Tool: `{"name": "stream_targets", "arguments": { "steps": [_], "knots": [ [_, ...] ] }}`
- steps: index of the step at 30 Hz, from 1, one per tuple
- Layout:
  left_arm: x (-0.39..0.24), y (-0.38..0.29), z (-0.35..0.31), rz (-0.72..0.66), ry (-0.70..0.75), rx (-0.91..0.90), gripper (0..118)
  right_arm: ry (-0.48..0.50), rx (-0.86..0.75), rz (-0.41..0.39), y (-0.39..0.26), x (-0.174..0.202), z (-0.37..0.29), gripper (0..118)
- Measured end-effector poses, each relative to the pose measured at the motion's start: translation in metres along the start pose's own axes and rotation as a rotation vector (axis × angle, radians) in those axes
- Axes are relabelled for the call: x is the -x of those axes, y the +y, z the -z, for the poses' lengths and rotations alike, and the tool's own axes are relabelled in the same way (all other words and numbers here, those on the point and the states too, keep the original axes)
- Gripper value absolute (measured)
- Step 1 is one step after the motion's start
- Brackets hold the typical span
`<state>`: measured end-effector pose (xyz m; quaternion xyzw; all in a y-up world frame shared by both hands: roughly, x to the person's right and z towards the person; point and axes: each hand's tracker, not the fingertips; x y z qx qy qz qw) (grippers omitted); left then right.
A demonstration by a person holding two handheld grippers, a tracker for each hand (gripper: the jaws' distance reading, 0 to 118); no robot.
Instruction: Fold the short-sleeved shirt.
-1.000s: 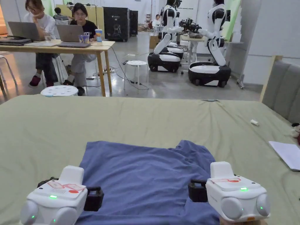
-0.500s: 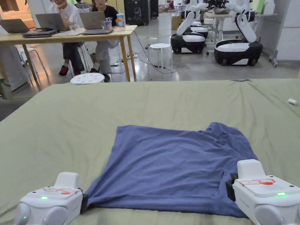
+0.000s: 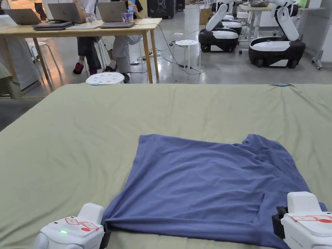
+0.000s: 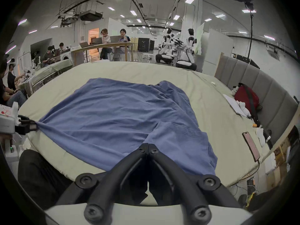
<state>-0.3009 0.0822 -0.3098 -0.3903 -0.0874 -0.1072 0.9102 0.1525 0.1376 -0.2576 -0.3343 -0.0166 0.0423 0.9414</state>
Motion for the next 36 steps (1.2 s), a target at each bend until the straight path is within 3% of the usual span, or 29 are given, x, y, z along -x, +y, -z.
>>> {"name": "stream_targets", "arguments": {
  "steps": [8, 9, 10, 12, 15, 17, 18, 19, 20, 21, 22, 24, 27, 31, 36],
  "knots": [
    [-0.009, 0.018, -0.009, -0.009, 0.026, -0.003, 1, -0.059, 0.026, 0.044, -0.008, -0.067, -0.018, 0],
    [-0.013, 0.019, -0.012, -0.011, 0.027, -0.003, 1, -0.048, 0.037, 0.052, -0.013, -0.076, -0.018, 7],
    [-0.014, 0.021, -0.012, -0.011, 0.03, -0.002, 1, -0.028, 0.052, 0.068, -0.016, -0.082, -0.018, 32],
    [-0.018, 0.025, -0.012, -0.006, 0.043, -0.002, 1, -0.04, 0.07, 0.097, -0.022, -0.084, -0.019, 118],
    [-0.028, 0.028, -0.015, 0.006, 0.047, 0.001, 1, -0.024, 0.077, 0.057, -0.035, -0.079, -0.015, 102],
    [-0.033, 0.029, -0.016, 0.012, 0.047, 0.008, 1, -0.025, 0.146, 0.033, -0.043, -0.079, -0.006, 105],
    [-0.034, 0.03, -0.016, 0.015, 0.05, 0.011, 1, -0.006, 0.162, 0.058, -0.046, -0.084, -0.004, 100],
    [-0.035, 0.029, -0.016, 0.02, 0.053, 0.011, 1, 0.015, 0.185, 0.095, -0.04, -0.086, 0.001, 86],
    [-0.035, 0.029, -0.017, 0.023, 0.056, 0.013, 1, 0.001, 0.208, 0.143, -0.04, -0.094, 0.002, 65],
    [-0.036, 0.028, -0.019, 0.024, 0.057, 0.015, 1, -0.039, 0.248, 0.174, -0.042, -0.101, 0.003, 26],
    [-0.036, 0.028, -0.019, 0.024, 0.058, 0.016, 1, -0.097, 0.282, 0.176, -0.043, -0.106, 0.008, 2],
    [-0.036, 0.027, -0.021, 0.023, 0.062, 0.02, 1, -0.125, 0.334, 0.143, -0.05, -0.114, 0.015, 2],
    [-0.036, 0.026, -0.021, 0.027, 0.064, 0.025, 1, 0.003, 0.328, 0.219, -0.059, -0.117, 0.01, 2],
    [-0.036, 0.032, -0.027, 0.024, 0.098, 0.019, 1, -0.056, 0.25, 0.21, -0.049, -0.114, -0.003, 2],
    [-0.037, 0.074, -0.044, 0.056, 0.151, -0.037, 1, -0.123, 0.134, 0.076, -0.002, -0.103, -0.016, 2]
  ]
}}
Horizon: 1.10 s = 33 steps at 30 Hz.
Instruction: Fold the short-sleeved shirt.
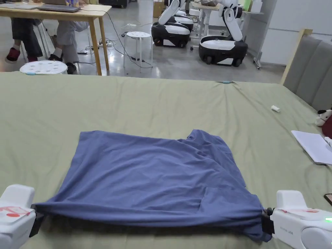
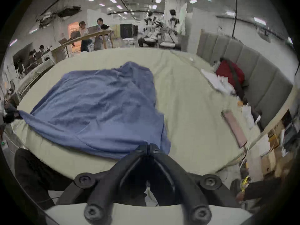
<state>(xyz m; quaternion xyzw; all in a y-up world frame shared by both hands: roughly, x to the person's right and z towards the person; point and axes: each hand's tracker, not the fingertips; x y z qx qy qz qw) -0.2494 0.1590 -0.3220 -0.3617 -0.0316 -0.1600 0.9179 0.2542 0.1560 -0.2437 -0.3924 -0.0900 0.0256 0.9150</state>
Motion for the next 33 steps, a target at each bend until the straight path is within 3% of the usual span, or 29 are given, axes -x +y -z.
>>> {"name": "stream_targets", "arguments": {
  "steps": [7, 11, 17, 18, 19, 20, 21, 23, 24, 25, 29, 30, 31, 32, 33],
  "knots": [
    [-0.006, 0.076, 0.064, 0.073, 0.015, 0.06, 1, -0.074, -0.002, -0.167, 0.077, 0.014, 0.058, 2],
    [-0.017, 0.09, 0.126, 0.031, 0.01, 0.166, 1, -0.102, 0.056, -0.183, 0.091, 0.019, 0.12, 2],
    [-0.023, 0.082, 0.129, 0.017, 0.03, 0.215, 2, -0.094, 0.075, -0.161, 0.088, 0.019, 0.14, 2],
    [-0.022, 0.081, 0.125, -0.003, 0.026, 0.202, 13, -0.089, 0.067, -0.153, 0.088, 0.019, 0.139, 11],
    [-0.021, 0.079, 0.121, -0.019, 0.027, 0.187, 33, -0.085, 0.053, -0.142, 0.085, 0.018, 0.131, 32],
    [-0.021, 0.078, 0.114, -0.036, 0.036, 0.174, 43, -0.086, 0.051, -0.138, 0.086, 0.019, 0.127, 32],
    [-0.013, 0.082, 0.118, -0.068, 0.043, 0.15, 54, -0.103, 0.048, -0.129, 0.086, 0.022, 0.122, 43],
    [-0.017, 0.078, 0.099, -0.123, 0.024, 0.073, 97, -0.115, -0.015, -0.1, 0.081, 0.029, 0.108, 93],
    [-0.021, 0.076, 0.085, -0.141, -0.002, 0.017, 106, -0.075, -0.067, -0.076, 0.079, 0.034, 0.096, 111],
    [-0.022, 0.076, 0.083, -0.161, -0.012, -0.011, 104, -0.044, -0.1, -0.051, 0.078, 0.04, 0.085, 112],
    [-0.037, 0.062, 0.053, -0.222, -0.025, -0.1, 102, 0.027, -0.192, 0.029, 0.069, 0.067, 0.037, 108],
    [-0.04, 0.057, 0.046, -0.234, -0.025, -0.124, 92, 0.064, -0.204, 0.055, 0.065, 0.072, 0.027, 92],
    [-0.044, 0.051, 0.039, -0.239, -0.017, -0.142, 78, 0.091, -0.217, 0.073, 0.06, 0.077, 0.026, 65],
    [-0.047, 0.043, 0.032, -0.236, -0.011, -0.145, 47, 0.078, -0.239, 0.082, 0.054, 0.083, 0.02, 25],
    [-0.049, 0.035, 0.031, -0.237, -0.006, -0.139, 0, 0.044, -0.241, 0.066, 0.047, 0.091, 0.017, 0]
  ]
}}
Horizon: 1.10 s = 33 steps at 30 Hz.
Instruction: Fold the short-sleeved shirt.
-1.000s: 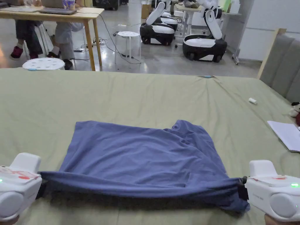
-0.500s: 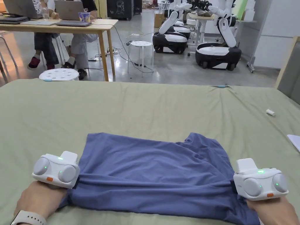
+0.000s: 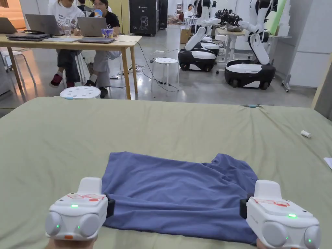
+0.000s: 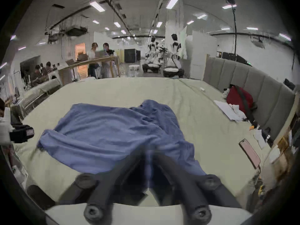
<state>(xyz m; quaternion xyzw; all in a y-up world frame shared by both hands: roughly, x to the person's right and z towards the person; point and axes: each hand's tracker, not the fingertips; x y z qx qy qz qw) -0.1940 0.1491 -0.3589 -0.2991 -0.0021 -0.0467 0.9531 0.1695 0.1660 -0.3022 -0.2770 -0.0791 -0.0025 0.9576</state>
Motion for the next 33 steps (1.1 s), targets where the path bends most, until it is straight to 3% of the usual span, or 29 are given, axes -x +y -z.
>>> {"name": "stream_targets", "arguments": {
  "steps": [1, 4, 6, 12, 13, 14, 15, 16, 19, 23, 25, 27, 29, 31, 32, 33],
  "knots": [
    [0.003, -0.009, -0.005, -0.024, -0.001, 0.003, 0, -0.021, -0.024, -0.012, -0.007, 0.002, -0.008, 0],
    [0.024, -0.039, -0.012, -0.094, -0.01, 0.055, 0, 0.062, 0.047, 0.003, -0.017, 0.005, -0.022, 0],
    [0.04, -0.059, -0.008, -0.083, 0.018, 0.122, 0, 0.031, 0.045, -0.046, -0.027, 0.007, -0.011, 0],
    [0.065, -0.074, 0.01, -0.175, -0.034, 0.172, 3, 0.021, 0.105, -0.061, -0.036, -0.006, -0.001, 0],
    [0.066, -0.071, 0.015, -0.183, -0.05, 0.17, 18, 0.019, 0.106, -0.063, -0.037, -0.008, 0.001, 0],
    [0.066, -0.067, 0.021, -0.19, -0.059, 0.162, 42, 0.017, 0.11, -0.058, -0.037, -0.009, 0.007, 0],
    [0.063, -0.06, 0.03, -0.191, -0.06, 0.167, 82, 0.018, 0.117, -0.048, -0.037, -0.012, 0.009, 0],
    [0.058, -0.054, 0.038, -0.187, -0.055, 0.17, 105, 0.016, 0.121, -0.045, -0.037, -0.014, 0.01, 0],
    [0.057, -0.038, 0.063, -0.159, 0.014, 0.16, 115, 0.004, 0.126, -0.05, -0.035, -0.017, 0.004, 0],
    [0.055, -0.023, 0.095, -0.105, 0.108, 0.18, 109, -0.019, 0.146, -0.037, -0.032, -0.036, 0.008, 0],
    [0.05, -0.024, 0.106, -0.049, 0.09, 0.231, 81, -0.035, 0.148, -0.027, -0.03, -0.045, 0.009, 0],
    [0.034, -0.034, 0.117, 0.047, 0.072, 0.259, 36, -0.059, 0.158, -0.028, -0.034, -0.06, 0.017, 0],
    [0.014, -0.039, 0.11, 0.139, 0.133, 0.21, 26, -0.076, 0.167, -0.016, -0.036, -0.073, 0.022, 0],
    [0.008, -0.033, 0.107, 0.16, 0.126, 0.224, 3, -0.077, 0.18, -0.002, -0.038, -0.085, 0.02, 0],
    [0.01, -0.031, 0.102, 0.144, 0.065, 0.225, 2, -0.083, 0.185, -0.003, -0.04, -0.09, 0.021, 0],
    [0.009, -0.028, 0.1, 0.13, 0.093, 0.236, 2, -0.097, 0.189, -0.01, -0.043, -0.095, 0.023, 0]
  ]
}}
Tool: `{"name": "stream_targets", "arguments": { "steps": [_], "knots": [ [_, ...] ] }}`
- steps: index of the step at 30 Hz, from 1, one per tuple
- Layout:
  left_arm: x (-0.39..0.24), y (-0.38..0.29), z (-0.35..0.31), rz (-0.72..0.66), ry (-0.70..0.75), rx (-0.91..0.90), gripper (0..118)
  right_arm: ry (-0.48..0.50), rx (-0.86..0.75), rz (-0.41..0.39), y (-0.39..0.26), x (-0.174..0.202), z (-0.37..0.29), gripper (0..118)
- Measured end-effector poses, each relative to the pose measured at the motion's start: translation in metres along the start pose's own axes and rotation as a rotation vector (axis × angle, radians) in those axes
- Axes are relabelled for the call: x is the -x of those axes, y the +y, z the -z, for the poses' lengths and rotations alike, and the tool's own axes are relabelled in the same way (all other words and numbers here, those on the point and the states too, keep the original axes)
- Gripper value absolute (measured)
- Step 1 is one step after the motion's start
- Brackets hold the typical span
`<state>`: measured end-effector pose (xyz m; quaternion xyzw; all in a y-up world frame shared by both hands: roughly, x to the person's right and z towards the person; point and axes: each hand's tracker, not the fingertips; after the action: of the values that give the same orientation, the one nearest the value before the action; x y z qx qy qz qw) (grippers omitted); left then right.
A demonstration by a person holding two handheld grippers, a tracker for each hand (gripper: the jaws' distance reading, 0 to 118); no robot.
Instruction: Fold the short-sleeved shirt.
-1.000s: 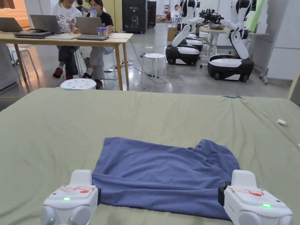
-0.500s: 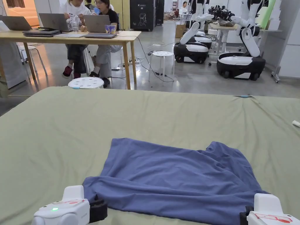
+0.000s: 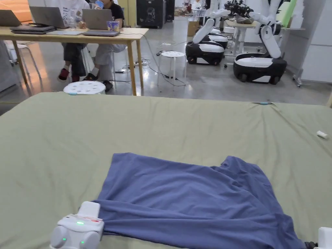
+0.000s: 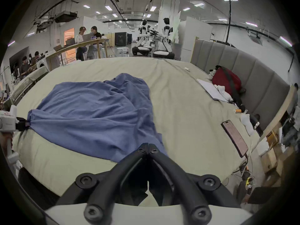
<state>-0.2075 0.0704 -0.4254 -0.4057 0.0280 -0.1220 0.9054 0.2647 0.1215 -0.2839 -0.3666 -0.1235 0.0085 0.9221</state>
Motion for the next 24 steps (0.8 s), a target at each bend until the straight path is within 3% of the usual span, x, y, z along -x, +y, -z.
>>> {"name": "stream_targets", "arguments": {
  "steps": [2, 3, 6, 7, 11, 12, 13, 15, 16, 18, 19, 20, 24],
  "knots": [
    [0.004, 0.003, -0.013, -0.004, -0.005, -0.015, 2, -0.017, -0.015, -0.037, -0.006, -0.01, 0.0, 1],
    [0.006, 0.004, -0.02, -0.019, -0.01, -0.029, 2, -0.037, -0.022, -0.04, -0.009, -0.014, 0.004, 17],
    [0.001, 0.007, -0.035, -0.028, 0.002, -0.043, 2, -0.052, 0.008, -0.021, -0.013, -0.021, 0.014, 116],
    [0.002, 0.006, -0.035, -0.037, -0.003, -0.05, 2, -0.036, 0.046, -0.016, -0.014, -0.021, 0.02, 118],
    [-0.003, 0.005, -0.032, -0.021, -0.008, -0.047, 2, 0.082, 0.021, 0.052, -0.014, -0.014, 0.036, 114],
    [-0.004, 0.005, -0.032, -0.025, -0.01, -0.044, 2, 0.079, 0.047, 0.044, -0.014, -0.01, 0.047, 106],
    [-0.004, 0.005, -0.031, -0.03, -0.013, -0.041, 2, 0.085, 0.086, 0.031, -0.015, -0.009, 0.058, 86],
    [-0.005, 0.003, -0.035, -0.025, -0.011, -0.04, 2, 0.094, 0.154, 0.005, -0.019, -0.003, 0.073, 66],
    [-0.004, 0.003, -0.037, -0.022, -0.01, -0.04, 2, 0.105, 0.188, 0.02, -0.022, -0.002, 0.077, 47],
    [-0.001, 0.002, -0.041, -0.028, -0.017, -0.039, 2, 0.114, 0.159, 0.06, -0.014, -0.003, 0.063, 32],
    [0.002, 0.0, -0.042, -0.029, -0.015, -0.045, 2, 0.153, 0.177, 0.095, -0.008, -0.005, 0.056, 13],
    [0.004, 0.0, -0.046, -0.031, -0.014, -0.055, 2, 0.173, 0.157, 0.129, -0.005, -0.006, 0.05, 8],
    [0.01, 0.002, -0.074, -0.002, -0.006, -0.099, 2, 0.134, 0.111, 0.096, 0.006, -0.012, 0.015, 8]
  ]
}}
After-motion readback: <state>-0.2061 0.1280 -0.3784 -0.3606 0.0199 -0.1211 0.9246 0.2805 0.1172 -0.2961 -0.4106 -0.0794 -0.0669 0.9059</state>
